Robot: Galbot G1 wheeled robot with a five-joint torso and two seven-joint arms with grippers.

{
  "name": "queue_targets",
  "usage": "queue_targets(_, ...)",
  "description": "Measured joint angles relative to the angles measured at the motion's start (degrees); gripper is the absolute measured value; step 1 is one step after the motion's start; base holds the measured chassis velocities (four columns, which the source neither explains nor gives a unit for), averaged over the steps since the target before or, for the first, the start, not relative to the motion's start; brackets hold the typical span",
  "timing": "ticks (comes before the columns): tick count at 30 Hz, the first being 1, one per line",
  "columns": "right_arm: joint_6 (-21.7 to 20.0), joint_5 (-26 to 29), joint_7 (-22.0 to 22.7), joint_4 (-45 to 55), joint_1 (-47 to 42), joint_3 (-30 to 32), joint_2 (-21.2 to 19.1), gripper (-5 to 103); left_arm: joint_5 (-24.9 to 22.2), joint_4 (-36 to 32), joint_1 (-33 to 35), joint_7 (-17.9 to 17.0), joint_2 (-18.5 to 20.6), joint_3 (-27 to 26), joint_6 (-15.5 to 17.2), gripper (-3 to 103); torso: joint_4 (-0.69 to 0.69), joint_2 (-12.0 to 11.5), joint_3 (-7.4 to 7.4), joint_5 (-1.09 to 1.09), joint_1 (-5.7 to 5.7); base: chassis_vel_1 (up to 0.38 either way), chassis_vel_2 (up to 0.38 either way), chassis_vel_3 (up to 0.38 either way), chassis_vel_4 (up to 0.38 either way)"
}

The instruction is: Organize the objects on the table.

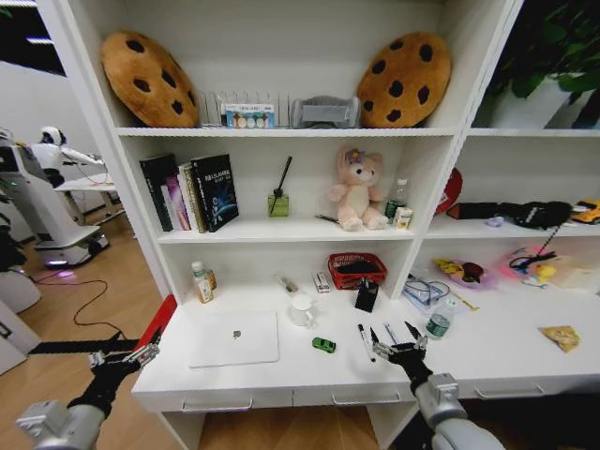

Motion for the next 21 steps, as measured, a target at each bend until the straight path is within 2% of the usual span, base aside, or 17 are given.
queue_targets(4,-1.55,0.81,-0.34,0.17,0.11,0.96,-0.44,100,0.0,0.07,-0.09,-0.03,0.04,0.08,0.0,100,0.0,0.0,0.0,0.0,0.0,0.0,0.0,0.0,0.0)
queue_targets(14,-1.65,2.07,-1.0,0.07,0.5,1.91,-1.62,100,-0.01,0.24,-0.26,-0.08,0.15,0.23,0.0,100,0.0,0.0,0.0,-0.01,0.0,-0.013,-0.009,0.009,0.015)
queue_targets(21,-1.34,2.51,-1.1,-0.25,1.31,1.7,-2.66,100,-0.04,0.3,-0.32,-0.12,0.19,0.3,0.02,100,-0.01,0.0,0.0,0.01,0.01,-0.149,-0.166,0.147,0.13)
